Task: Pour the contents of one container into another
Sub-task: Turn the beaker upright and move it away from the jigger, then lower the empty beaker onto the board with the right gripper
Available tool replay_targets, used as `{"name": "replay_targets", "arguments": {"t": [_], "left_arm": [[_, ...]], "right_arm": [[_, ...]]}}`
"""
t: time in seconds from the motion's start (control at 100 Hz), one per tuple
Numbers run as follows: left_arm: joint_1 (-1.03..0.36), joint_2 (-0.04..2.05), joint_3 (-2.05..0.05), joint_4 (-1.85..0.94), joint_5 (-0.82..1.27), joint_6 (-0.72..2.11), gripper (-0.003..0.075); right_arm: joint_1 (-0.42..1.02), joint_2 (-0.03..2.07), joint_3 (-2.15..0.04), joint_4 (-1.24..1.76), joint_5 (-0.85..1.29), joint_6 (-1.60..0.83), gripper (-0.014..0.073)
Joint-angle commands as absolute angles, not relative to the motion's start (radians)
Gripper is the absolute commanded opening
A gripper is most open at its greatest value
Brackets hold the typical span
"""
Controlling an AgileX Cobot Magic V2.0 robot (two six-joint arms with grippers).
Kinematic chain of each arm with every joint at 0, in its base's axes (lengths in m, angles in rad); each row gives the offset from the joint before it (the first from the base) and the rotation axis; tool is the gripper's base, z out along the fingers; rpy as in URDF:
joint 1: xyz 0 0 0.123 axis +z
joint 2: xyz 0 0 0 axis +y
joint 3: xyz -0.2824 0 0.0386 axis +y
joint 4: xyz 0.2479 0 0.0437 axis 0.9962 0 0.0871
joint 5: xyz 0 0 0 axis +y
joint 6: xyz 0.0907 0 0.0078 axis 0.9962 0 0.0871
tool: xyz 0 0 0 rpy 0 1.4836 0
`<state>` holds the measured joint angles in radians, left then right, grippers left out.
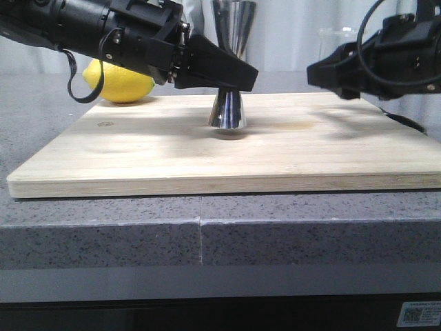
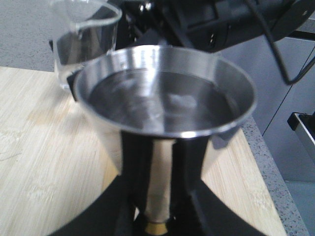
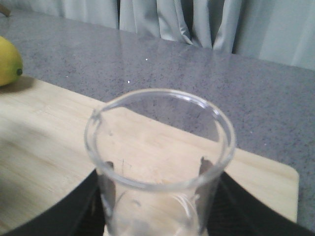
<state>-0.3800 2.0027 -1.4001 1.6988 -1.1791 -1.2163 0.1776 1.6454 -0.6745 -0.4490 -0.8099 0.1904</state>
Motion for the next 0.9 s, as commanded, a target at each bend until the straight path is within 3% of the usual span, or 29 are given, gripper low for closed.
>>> {"name": "replay_targets", "arguments": {"t": [0.0, 0.89], "left_arm": [[-0.388, 1.935, -1.429, 1.627, -1.263, -1.227, 0.0114], [-0.388, 1.935, -1.429, 1.627, -1.263, -1.227, 0.0114]], "right_arm": [[0.173, 1.637, -0.701, -0.427, -0.922, 0.183, 0.0287], [0.169, 1.752, -0.798, -0.388, -0.901, 0.094, 0.0287]]}}
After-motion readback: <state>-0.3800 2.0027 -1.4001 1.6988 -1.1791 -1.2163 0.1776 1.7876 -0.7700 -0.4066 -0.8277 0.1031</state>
